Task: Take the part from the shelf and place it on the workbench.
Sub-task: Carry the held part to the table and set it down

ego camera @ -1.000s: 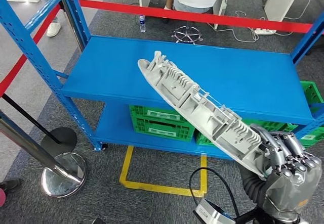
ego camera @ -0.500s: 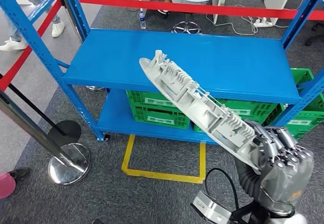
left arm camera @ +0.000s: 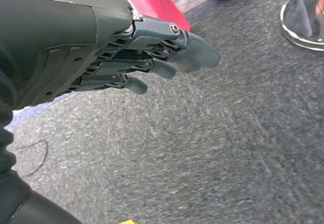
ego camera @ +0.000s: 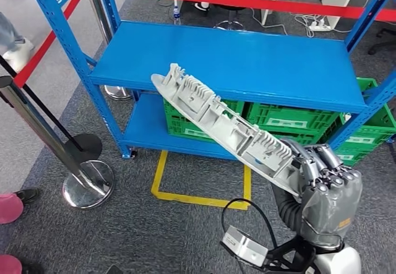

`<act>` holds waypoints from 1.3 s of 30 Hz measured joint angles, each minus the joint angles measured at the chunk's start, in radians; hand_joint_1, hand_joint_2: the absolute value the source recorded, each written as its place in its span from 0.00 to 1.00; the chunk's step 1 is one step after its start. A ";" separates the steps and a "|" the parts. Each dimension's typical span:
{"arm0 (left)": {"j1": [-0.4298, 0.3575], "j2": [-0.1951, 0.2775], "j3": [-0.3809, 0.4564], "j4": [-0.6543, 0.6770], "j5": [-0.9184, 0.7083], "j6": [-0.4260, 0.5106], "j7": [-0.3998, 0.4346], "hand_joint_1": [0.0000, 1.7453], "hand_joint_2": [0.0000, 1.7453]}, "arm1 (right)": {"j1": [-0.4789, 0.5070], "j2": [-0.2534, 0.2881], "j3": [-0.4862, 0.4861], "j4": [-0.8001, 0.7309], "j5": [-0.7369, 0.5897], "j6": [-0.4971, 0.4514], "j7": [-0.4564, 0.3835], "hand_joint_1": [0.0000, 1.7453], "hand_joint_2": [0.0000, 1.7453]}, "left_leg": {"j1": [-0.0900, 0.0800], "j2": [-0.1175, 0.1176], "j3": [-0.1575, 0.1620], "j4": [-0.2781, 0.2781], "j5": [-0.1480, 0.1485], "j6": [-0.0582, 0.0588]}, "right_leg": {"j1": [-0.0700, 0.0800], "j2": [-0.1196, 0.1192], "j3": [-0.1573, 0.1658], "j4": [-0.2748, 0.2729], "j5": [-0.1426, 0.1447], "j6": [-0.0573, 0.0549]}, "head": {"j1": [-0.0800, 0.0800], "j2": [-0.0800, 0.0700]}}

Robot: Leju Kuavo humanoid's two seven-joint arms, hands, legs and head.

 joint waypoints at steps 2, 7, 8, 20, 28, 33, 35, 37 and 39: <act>-0.006 -0.001 0.021 0.000 -0.012 0.000 -0.004 0.00 1.00 | -0.009 -0.001 0.003 0.003 0.000 0.003 0.002 1.00 1.00 | -0.001 0.000 -0.022 0.011 0.010 -0.006 | -0.001 0.000 0.093 -0.120 0.047 -0.002 | 0.000 0.000; -0.020 -0.002 0.052 0.000 -0.035 0.000 -0.013 0.00 1.00 | -0.033 -0.001 0.013 0.005 0.000 0.011 0.012 1.00 1.00 | -0.005 -0.001 -0.049 0.030 0.030 -0.021 | 0.002 0.004 0.203 -0.292 0.038 -0.009 | -0.001 0.000; -0.020 -0.002 0.052 0.000 -0.035 0.000 -0.013 0.00 1.00 | -0.033 -0.001 0.013 0.005 0.000 0.011 0.012 1.00 1.00 | -0.005 -0.001 -0.049 0.030 0.030 -0.021 | 0.002 0.004 0.203 -0.292 0.038 -0.009 | -0.001 0.000; -0.033 -0.003 0.100 0.000 -0.060 -0.001 -0.024 0.00 1.00 | -0.039 -0.002 0.021 0.015 0.000 0.017 0.018 1.00 1.00 | -0.002 -0.003 -0.083 0.099 -0.021 -0.042 | 0.000 -0.001 0.168 -0.291 0.060 -0.036 | -0.002 0.000; -0.074 -0.008 0.189 0.005 -0.105 -0.002 -0.044 0.00 1.00 | -0.075 -0.006 0.052 0.034 0.000 0.019 0.035 1.00 1.00 | 0.002 -0.003 0.043 0.012 -0.042 -0.005 | 0.006 -0.002 0.010 -0.205 0.087 -0.018 | -0.005 0.000; -0.086 -0.009 0.213 0.013 -0.122 -0.002 -0.053 0.00 1.00 | -0.087 -0.009 0.062 0.050 0.000 0.023 0.042 1.00 1.00 | 0.003 -0.001 -0.040 0.017 0.023 -0.001 | 0.001 0.000 -0.004 0.038 -0.027 -0.005 | -0.001 0.000; -0.089 -0.010 0.222 0.018 -0.127 -0.001 -0.056 0.00 1.00 | -0.094 -0.009 0.066 0.055 0.000 0.026 0.047 1.00 1.00 | 0.003 -0.001 -0.073 0.023 0.046 -0.007 | -0.001 0.000 0.074 -0.031 0.037 -0.004 | -0.001 0.000; -0.091 -0.011 0.230 0.020 -0.133 0.000 -0.058 0.00 1.00 | -0.100 -0.010 0.070 0.058 0.000 0.026 0.050 1.00 1.00 | 0.001 -0.002 -0.096 0.033 0.067 -0.016 | -0.001 0.001 0.197 -0.199 0.032 -0.008 | -0.001 0.000; -0.093 -0.010 0.237 0.021 -0.138 0.001 -0.059 0.00 1.00 | -0.104 -0.010 0.073 0.060 0.000 0.025 0.051 1.00 1.00 | -0.001 -0.003 -0.107 0.034 0.092 -0.025 | 0.003 0.003 0.255 -0.303 0.001 -0.018 | -0.001 0.000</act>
